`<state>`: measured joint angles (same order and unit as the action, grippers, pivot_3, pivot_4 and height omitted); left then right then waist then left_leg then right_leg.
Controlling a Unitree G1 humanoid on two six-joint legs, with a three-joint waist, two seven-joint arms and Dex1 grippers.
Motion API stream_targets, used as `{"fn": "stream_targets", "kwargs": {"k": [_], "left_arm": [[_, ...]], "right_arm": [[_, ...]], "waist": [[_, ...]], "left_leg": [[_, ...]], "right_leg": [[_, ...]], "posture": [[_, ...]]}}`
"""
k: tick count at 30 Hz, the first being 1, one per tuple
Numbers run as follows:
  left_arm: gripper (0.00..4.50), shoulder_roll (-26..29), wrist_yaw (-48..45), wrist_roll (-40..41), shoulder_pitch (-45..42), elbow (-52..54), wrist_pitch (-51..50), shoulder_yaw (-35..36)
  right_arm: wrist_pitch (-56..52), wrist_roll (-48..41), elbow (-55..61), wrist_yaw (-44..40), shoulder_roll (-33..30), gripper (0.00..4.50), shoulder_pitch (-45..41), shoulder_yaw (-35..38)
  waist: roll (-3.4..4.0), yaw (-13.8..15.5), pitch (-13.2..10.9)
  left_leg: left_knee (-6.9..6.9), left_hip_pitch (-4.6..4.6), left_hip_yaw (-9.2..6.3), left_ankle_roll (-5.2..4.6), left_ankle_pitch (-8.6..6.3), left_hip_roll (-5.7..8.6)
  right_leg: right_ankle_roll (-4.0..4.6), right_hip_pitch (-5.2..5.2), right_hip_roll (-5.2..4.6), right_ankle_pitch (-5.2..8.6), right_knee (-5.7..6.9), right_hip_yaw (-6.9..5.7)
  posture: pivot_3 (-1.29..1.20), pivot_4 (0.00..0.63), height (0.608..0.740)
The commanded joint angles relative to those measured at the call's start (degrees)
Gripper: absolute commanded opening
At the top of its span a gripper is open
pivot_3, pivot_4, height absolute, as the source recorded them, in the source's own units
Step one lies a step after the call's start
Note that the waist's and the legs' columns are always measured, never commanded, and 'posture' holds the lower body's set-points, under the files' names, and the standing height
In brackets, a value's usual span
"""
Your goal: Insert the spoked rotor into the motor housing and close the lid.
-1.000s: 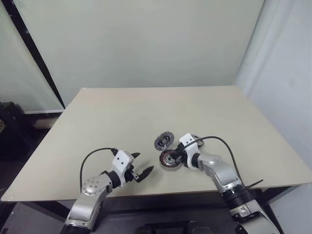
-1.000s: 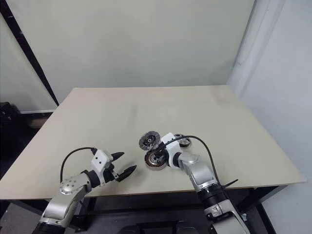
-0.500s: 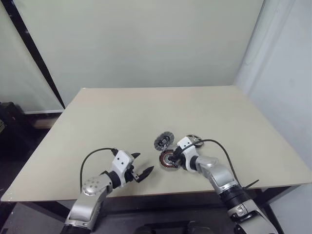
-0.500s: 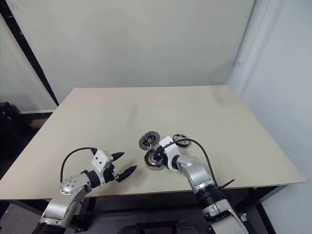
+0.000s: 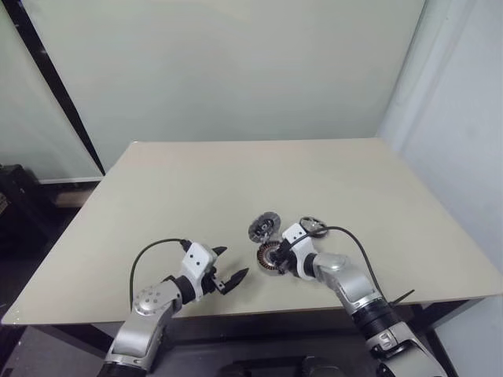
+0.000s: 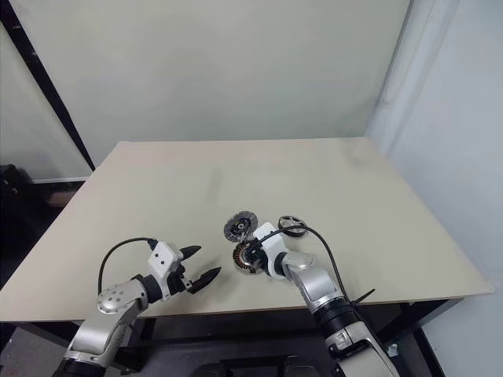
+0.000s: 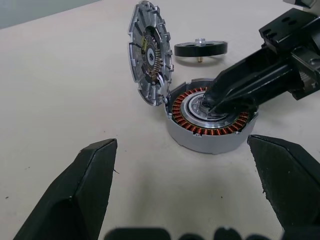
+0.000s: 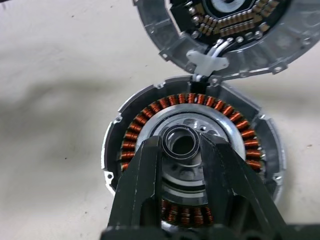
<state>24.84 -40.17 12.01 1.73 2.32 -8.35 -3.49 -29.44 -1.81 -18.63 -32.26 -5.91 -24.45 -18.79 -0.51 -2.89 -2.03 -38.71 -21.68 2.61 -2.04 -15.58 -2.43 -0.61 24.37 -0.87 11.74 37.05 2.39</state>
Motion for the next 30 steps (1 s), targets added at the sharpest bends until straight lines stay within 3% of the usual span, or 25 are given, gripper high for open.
{"fn": "stream_targets", "kwargs": {"k": [1,30], "left_arm": [[4.50,0.06,-0.19,0.15,-0.73,1.72,0.73,0.21],[4.50,-0.07,-0.71,-0.10,-1.62,0.51,1.38,-0.19]], "right_arm": [[0.51,0.33,1.31,-0.23,-0.03,0.80,-0.81,0.04],[1.49,1.25,0.07,1.06,-1.00,0.80,-1.99,0.75]], "waist": [[0.00,0.00,0.00],[0.00,0.02,0.00]], "left_leg": [[0.00,0.00,0.00,0.00,0.00,0.00],[-0.01,0.00,0.00,0.00,0.00,0.00]], "right_leg": [[0.00,0.00,0.00,0.00,0.00,0.00],[0.00,-0.02,-0.01,0.00,0.00,0.00]], "posture": [[0.00,0.000,0.740],[0.00,0.000,0.740]]}}
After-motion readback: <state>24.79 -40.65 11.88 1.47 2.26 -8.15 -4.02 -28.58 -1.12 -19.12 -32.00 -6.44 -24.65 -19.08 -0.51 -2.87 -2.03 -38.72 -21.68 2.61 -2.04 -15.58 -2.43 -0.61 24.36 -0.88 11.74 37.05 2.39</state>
